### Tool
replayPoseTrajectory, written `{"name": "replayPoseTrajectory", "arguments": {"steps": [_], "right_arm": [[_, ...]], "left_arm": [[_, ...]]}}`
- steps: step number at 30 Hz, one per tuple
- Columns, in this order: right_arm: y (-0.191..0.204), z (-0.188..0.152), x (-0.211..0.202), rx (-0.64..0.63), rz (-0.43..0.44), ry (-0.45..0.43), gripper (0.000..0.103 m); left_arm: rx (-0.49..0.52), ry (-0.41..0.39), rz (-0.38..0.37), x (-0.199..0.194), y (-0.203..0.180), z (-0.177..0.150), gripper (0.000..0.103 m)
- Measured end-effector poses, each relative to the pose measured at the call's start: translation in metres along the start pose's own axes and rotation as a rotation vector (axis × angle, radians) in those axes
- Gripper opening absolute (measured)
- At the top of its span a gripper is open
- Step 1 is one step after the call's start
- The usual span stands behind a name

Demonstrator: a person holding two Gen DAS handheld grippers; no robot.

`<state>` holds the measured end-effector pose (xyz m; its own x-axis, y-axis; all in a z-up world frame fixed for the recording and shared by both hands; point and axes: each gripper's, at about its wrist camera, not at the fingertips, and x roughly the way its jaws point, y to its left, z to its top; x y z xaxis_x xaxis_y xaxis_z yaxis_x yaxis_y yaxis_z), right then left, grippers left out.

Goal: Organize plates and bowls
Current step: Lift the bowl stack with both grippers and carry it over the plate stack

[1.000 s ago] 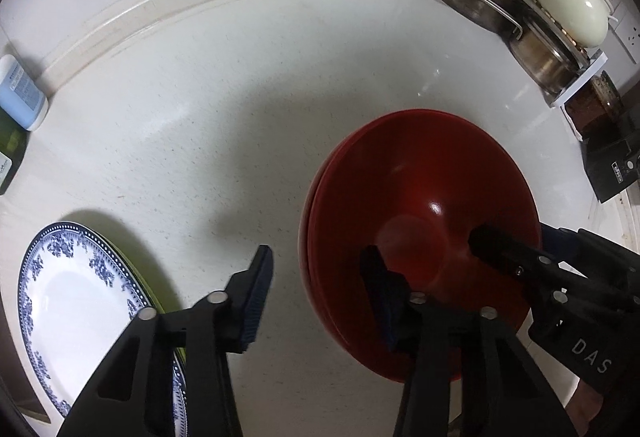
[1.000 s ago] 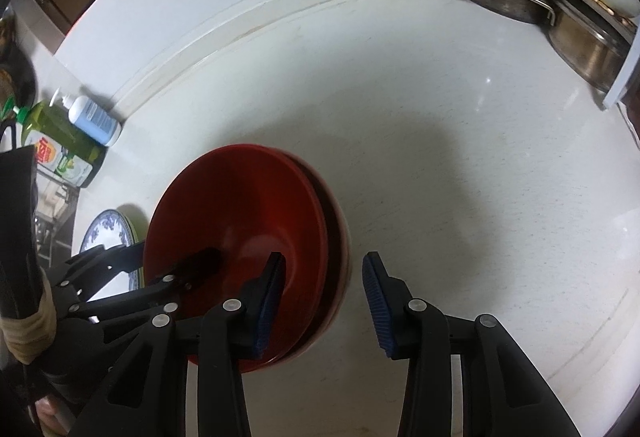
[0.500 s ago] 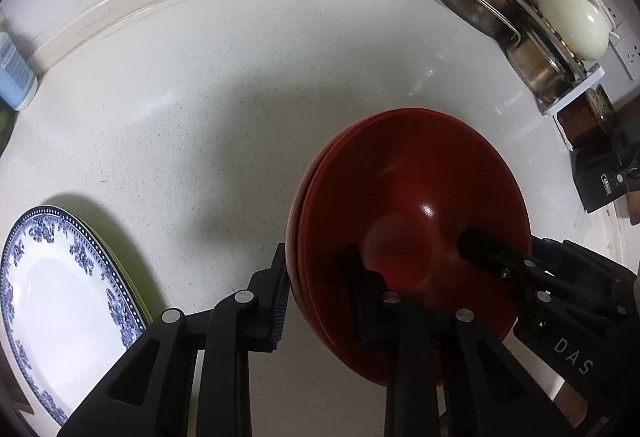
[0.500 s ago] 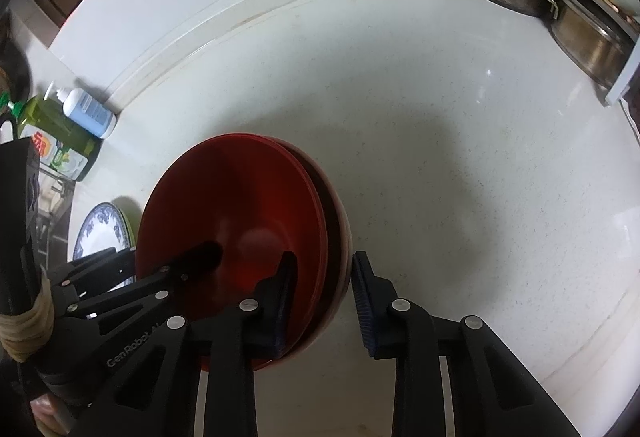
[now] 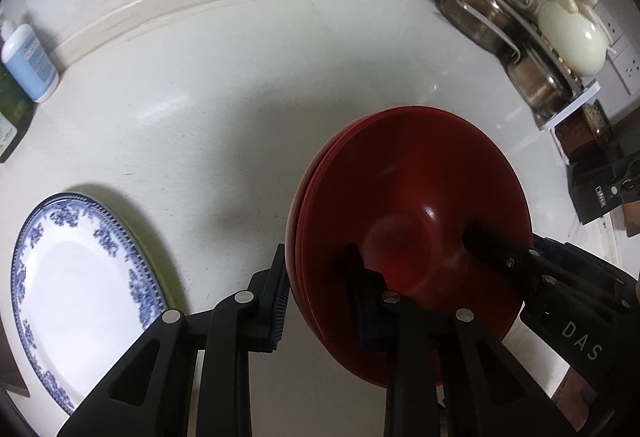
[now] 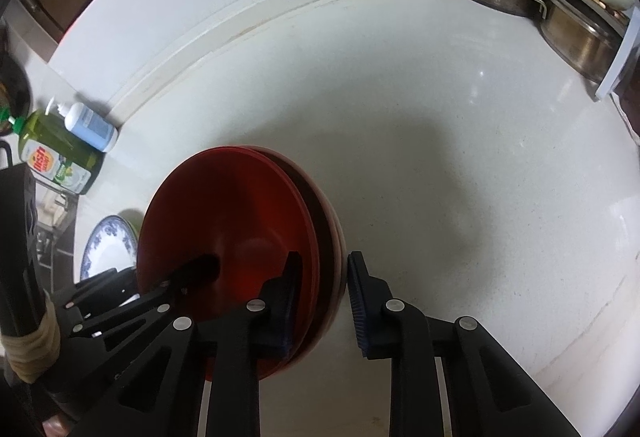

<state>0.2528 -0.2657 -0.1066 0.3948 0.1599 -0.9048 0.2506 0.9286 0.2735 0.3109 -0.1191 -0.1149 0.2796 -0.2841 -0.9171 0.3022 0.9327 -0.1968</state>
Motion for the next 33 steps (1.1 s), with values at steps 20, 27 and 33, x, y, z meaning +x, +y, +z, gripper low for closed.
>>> {"name": "replayPoseTrajectory", "arguments": {"steps": [20,27,33], "right_arm": [[0.087,-0.006,-0.043,-0.215,0.111,-0.057,0.025],[0.124,-0.013,-0.036,-0.303,0.174,-0.024,0.025],[0.159,-0.018,-0.026,-0.387,0.220,0.013,0.025]], "left_arm": [[-0.178,-0.150,0.111,-0.086,0.068,-0.035,0.026],[-0.269,-0.159,0.170,-0.102,0.101,-0.053,0.026],[-0.365,-0.161,0.206,-0.110,0.133,-0.071,0.026]]}}
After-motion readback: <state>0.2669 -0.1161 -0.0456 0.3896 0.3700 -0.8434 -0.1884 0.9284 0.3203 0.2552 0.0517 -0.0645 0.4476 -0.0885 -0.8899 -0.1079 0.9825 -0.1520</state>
